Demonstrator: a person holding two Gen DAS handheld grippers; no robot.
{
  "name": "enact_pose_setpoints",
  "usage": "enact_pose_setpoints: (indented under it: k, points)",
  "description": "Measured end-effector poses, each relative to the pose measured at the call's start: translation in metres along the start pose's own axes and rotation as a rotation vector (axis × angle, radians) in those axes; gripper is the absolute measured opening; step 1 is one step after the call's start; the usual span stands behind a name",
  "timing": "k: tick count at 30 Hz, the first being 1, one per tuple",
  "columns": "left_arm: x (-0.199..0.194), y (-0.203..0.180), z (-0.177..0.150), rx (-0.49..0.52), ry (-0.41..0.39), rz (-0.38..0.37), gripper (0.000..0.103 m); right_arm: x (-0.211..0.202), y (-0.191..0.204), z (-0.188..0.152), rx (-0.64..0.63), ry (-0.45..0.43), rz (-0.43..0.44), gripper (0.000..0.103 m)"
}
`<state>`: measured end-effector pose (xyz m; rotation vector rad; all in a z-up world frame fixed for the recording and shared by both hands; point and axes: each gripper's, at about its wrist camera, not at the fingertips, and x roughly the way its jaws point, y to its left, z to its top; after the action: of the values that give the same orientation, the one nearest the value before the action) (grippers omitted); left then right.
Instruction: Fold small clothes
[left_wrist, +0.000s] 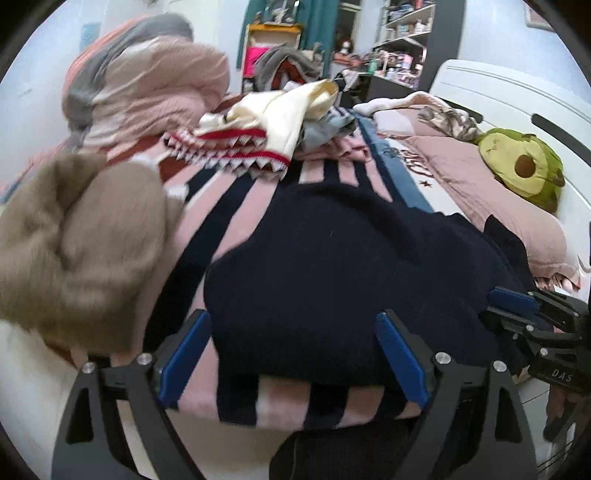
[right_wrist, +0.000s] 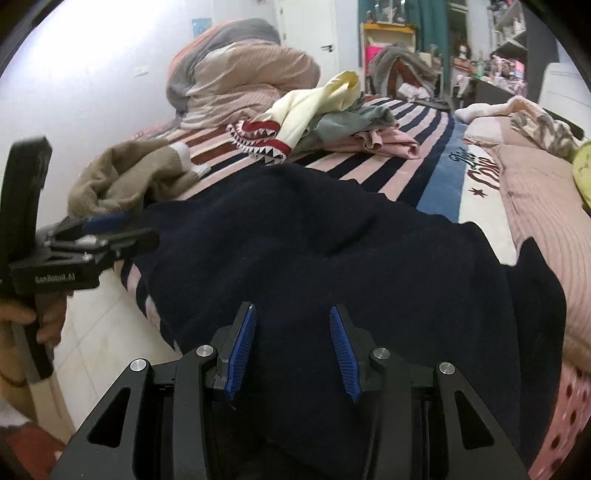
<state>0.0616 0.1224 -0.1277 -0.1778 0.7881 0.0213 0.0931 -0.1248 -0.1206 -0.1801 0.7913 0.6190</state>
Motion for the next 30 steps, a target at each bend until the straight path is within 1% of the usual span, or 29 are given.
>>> enact_pose_setpoints:
  k: [4,10,14,17,21,24,27,30]
  points:
    - [0.006,0.001,-0.011,-0.032,0.039,-0.007,0.095,-0.001,0.001,-0.006,0.044,-0.021,-0.014,0.029]
    - [0.020,0.003,-0.015,-0.073,0.079,-0.032,0.101,0.013,0.004,-0.016,0.078,0.011,-0.027,0.029]
    - [0.027,0.004,-0.016,-0.090,0.098,-0.046,0.102,0.015,0.006,-0.018,0.067,0.003,-0.041,0.029]
    - [0.031,0.005,-0.016,-0.100,0.110,-0.060,0.102,0.015,0.005,-0.018,0.058,0.002,-0.036,0.029]
    - [0.041,0.009,-0.018,-0.145,0.153,-0.113,0.102,0.016,0.005,-0.019,0.057,0.003,-0.028,0.029]
    - [0.052,0.016,-0.022,-0.220,0.192,-0.186,0.102,0.016,0.006,-0.019,0.054,0.001,-0.029,0.029]
    - [0.052,0.017,-0.022,-0.246,0.194,-0.225,0.102,0.016,0.006,-0.019,0.058,-0.003,-0.024,0.030]
    - [0.053,0.015,-0.022,-0.285,0.188,-0.290,0.102,0.015,0.005,-0.020,0.064,-0.004,-0.019,0.030]
